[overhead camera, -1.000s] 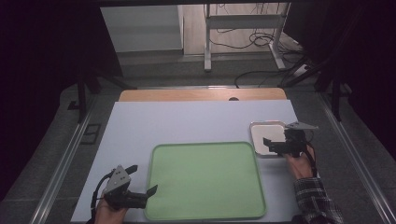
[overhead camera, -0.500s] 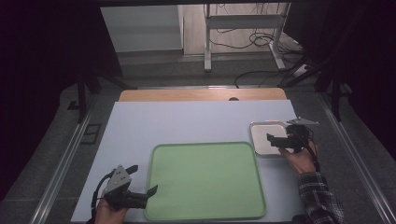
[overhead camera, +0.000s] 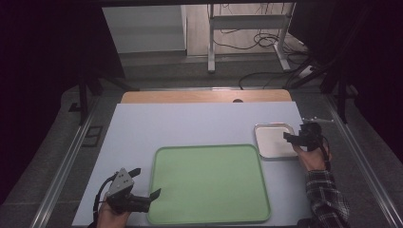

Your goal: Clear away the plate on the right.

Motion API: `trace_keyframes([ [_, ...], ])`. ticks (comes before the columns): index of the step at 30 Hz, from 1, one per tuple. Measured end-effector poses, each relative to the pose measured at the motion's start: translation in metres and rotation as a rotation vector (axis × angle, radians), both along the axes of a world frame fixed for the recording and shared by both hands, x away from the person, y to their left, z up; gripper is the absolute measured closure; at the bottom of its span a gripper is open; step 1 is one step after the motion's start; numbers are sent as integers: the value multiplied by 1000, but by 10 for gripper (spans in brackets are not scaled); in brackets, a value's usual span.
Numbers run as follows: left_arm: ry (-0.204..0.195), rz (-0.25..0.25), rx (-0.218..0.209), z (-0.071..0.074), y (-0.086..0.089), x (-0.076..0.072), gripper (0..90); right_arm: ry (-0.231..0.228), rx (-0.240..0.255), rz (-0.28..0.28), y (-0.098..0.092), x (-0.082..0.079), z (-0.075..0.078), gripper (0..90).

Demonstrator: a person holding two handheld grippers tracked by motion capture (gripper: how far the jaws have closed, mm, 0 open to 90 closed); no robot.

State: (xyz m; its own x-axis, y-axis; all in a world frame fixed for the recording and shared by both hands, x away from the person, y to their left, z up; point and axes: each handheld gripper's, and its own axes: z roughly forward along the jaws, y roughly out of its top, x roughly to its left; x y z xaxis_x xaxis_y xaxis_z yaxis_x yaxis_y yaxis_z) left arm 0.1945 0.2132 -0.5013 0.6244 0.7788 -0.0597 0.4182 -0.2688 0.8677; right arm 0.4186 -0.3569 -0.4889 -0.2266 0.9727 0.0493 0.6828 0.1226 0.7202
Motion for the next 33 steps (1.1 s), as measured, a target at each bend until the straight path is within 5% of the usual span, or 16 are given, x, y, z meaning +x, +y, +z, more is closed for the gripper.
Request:
trace_keyframes([
  [5, 1, -1, 1, 0, 0, 0, 4, 55, 34, -38, -12, 5, -4, 584],
  [14, 4, -4, 5, 0, -1, 1, 4, 127, 85, -61, -21, 10, -12, 762],
  [18, 3, -5, 7, 0, -1, 1, 4, 167, 147, -67, -26, 11, -16, 859],
  [22, 3, -4, 6, 0, -1, 1, 4, 189, 220, -95, -31, 11, -16, 884],
  [23, 2, -4, 6, 0, -1, 0, 4, 202, 280, -105, -36, 11, -16, 888],
  [33, 2, -6, 8, 0, -1, 1, 4, 181, 335, -121, -43, 6, -9, 889],
])
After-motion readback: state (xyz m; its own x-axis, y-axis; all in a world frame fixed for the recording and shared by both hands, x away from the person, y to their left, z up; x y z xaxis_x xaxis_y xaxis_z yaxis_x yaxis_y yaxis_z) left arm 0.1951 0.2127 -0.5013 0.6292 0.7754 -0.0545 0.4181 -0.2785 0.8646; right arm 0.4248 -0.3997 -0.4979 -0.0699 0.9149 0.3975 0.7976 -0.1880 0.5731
